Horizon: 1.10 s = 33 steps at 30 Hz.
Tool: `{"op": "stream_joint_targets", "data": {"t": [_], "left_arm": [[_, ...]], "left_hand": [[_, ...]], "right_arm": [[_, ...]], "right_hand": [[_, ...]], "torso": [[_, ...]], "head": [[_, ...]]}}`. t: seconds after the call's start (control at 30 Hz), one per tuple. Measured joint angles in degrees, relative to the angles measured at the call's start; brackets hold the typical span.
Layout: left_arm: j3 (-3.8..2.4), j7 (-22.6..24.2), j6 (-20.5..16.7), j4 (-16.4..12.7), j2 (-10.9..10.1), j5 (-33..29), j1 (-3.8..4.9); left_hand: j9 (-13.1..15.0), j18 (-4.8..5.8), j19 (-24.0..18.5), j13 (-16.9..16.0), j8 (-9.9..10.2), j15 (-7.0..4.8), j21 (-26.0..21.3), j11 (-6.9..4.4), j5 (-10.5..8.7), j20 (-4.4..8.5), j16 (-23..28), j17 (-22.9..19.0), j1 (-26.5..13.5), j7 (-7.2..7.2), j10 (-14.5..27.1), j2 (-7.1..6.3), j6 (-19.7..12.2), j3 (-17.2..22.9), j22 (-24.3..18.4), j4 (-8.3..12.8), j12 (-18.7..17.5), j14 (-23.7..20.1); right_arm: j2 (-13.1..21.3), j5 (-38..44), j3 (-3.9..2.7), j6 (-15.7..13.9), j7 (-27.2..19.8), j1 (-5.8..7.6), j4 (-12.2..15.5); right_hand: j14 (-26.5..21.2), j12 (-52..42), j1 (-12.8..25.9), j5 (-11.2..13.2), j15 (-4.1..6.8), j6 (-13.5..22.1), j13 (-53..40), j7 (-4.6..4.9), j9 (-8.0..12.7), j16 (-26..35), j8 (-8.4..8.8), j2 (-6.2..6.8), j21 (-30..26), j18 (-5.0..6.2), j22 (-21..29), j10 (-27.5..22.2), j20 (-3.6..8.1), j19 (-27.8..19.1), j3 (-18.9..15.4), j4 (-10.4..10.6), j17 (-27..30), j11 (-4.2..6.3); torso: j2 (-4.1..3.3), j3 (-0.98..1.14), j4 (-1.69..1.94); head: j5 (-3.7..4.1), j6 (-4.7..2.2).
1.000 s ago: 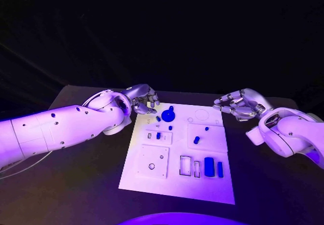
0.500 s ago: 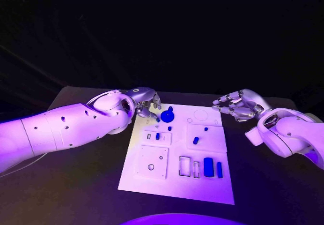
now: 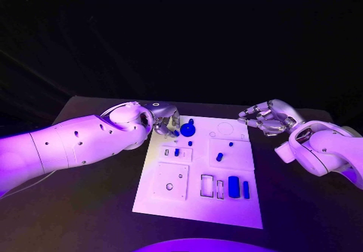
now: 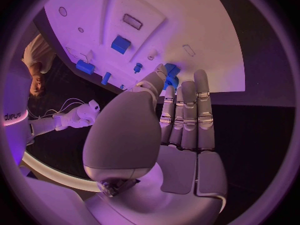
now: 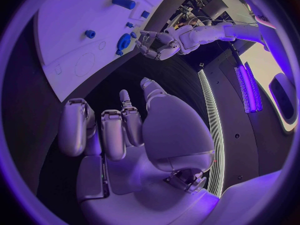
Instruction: Assemble the parts on the task board
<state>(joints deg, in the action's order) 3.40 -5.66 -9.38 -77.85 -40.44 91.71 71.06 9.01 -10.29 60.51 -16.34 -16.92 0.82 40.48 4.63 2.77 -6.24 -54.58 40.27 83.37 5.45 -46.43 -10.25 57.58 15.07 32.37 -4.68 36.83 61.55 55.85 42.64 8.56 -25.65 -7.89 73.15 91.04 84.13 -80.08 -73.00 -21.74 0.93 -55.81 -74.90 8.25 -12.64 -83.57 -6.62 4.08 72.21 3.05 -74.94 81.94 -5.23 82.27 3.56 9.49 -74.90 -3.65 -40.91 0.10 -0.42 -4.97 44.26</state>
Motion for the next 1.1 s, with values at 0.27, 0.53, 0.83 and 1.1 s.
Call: {"op": "stream_joint_targets", "data": {"t": [0.27, 0.53, 0.83, 1.1], "left_arm": [[0.00, 0.0, 1.2, 0.7, 0.8, 0.5, -0.12], [0.00, -0.1, 1.6, 1.6, 1.5, 0.7, -0.28], [0.00, -0.3, 2.4, 2.9, 2.3, 0.8, -0.34], [0.00, -0.6, 3.2, 3.8, 3.2, 0.9, -0.46]], "left_hand": [[-0.5, 0.00, 0.0, 0.6, 0.8, 0.00, 0.7, -0.11, 0.00, 0.00, -1.4, 0.0, 1.0, -0.06, -0.5, 1.01, 1.2, 0.0, 0.6, -0.1, 0.0, 0.0], [-1.0, -0.01, 0.0, 1.2, 2.0, 0.00, 1.2, -0.11, 0.00, 0.00, -2.5, 0.0, 1.7, -0.07, -0.5, 1.73, 1.6, 0.0, 1.2, -0.1, 0.0, 0.0], [-1.3, -0.01, 0.0, 1.6, 2.6, 0.00, 1.6, -0.11, 0.00, 0.00, -3.8, 0.6, 2.0, 0.26, -0.5, 2.03, 2.3, 0.1, 1.6, -0.2, 0.0, 0.0], [-1.6, 0.00, 0.0, 2.0, 3.2, 0.00, 2.3, -0.29, 0.00, 0.00, -5.4, 1.8, 2.3, 0.26, -0.8, 2.27, 2.7, 0.1, 2.2, -0.2, 0.0, 0.0]], "right_arm": [[0.1, 0.0, 0.00, 0.0, 0.0, 0.00, 0.1], [0.1, 0.0, 0.00, 0.0, 0.0, 0.00, 0.1], [0.2, 0.0, 0.00, 0.0, 0.0, -0.01, 0.2], [0.2, 0.0, 0.00, 0.0, 0.0, -0.01, 0.2]], "right_hand": [[0.0, 0.0, 0.0, 0.0, 0.00, 0.0, 0.0, 0.00, 0.0, 0.0, 0.00, 0.00, 0.0, 0.00, 0.0, 0.0, 0.00, 0.0, 0.0, 0.0, 0.0, 0.00], [0.0, 0.0, 0.0, 0.0, 0.00, 0.0, 0.0, 0.00, 0.0, 0.0, 0.00, 0.00, 0.0, 0.00, 0.0, 0.0, 0.00, 0.0, -0.2, -0.2, 0.0, 0.00], [0.0, 0.0, 0.0, 0.0, 0.00, 0.0, 0.0, 0.00, 0.0, 0.0, 0.00, 0.00, 0.0, -0.01, 0.0, 0.0, 0.00, 0.0, -0.2, -0.2, 0.0, 0.00], [0.0, 0.0, 0.0, 0.0, 0.00, 0.0, 0.0, 0.00, 0.0, 0.0, 0.00, 0.00, 0.0, 0.00, 0.0, 0.0, 0.00, 0.0, -0.2, -0.2, 0.0, 0.00]], "torso": [[0.00, 0.03, -0.02], [0.00, 0.03, -0.04], [0.02, 0.03, -0.02], [0.03, 0.03, -0.01]], "head": [[-0.06, 0.02], [-0.04, 0.02], [0.05, 0.12], [0.02, 0.19]]}}
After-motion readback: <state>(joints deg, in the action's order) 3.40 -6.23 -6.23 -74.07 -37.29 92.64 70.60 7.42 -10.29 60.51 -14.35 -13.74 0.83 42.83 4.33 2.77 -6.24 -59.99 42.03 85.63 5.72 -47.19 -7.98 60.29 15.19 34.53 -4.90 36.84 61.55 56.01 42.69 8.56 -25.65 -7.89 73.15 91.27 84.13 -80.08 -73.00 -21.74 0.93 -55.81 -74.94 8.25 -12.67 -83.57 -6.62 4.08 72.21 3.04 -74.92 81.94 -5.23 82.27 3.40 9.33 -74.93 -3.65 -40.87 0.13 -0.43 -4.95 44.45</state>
